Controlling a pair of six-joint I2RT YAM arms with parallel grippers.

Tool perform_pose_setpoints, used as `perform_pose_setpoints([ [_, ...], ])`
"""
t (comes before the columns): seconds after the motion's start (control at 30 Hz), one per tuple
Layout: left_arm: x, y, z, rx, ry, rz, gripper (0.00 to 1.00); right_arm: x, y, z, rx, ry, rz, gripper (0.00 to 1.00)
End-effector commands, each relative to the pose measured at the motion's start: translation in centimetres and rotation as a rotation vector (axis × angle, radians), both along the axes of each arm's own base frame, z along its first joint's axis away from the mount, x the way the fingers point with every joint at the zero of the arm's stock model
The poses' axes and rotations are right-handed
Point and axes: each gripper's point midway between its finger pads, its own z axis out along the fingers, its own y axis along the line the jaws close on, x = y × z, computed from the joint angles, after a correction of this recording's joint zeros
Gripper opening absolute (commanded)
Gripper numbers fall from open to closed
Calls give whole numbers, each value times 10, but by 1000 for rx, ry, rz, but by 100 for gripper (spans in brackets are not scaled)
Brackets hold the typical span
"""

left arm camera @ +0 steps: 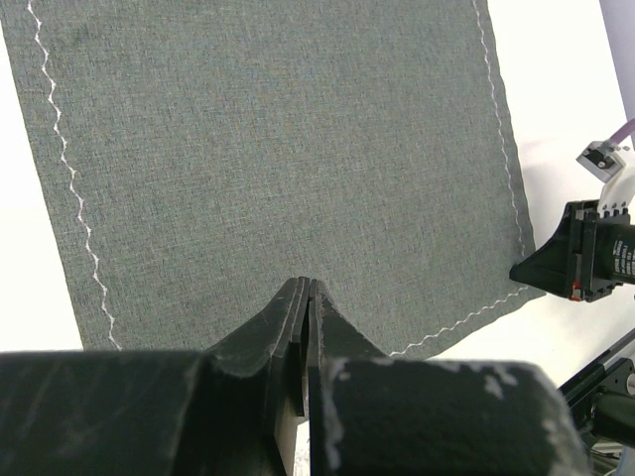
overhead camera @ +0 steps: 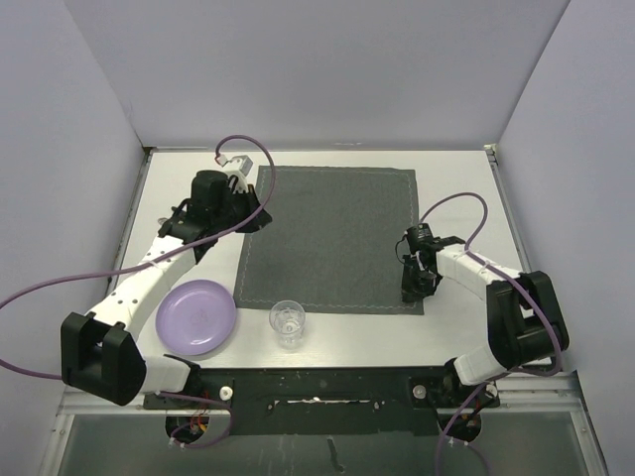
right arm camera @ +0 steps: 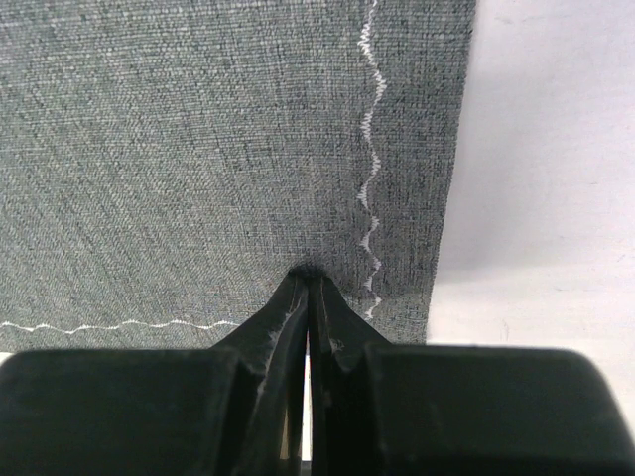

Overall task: Set the dinner table for one person
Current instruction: Flatten out the napkin at the center of the board.

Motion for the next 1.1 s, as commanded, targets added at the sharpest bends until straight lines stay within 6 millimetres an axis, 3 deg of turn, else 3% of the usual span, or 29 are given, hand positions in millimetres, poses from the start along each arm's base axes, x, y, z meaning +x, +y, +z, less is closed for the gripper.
perform_pose_setpoints([
  [0.0,-4,-1,32,-31,-97,-26,0,11,-6,5,-61,-20,-13,0],
  [0.6,-5,11,32,-15,-98,-7,0,12,-29,17,-185,12,-45,0],
  [1.07,-6,17,34,-9,-102,8,0,16,-37,10,-213,46,-49,0],
])
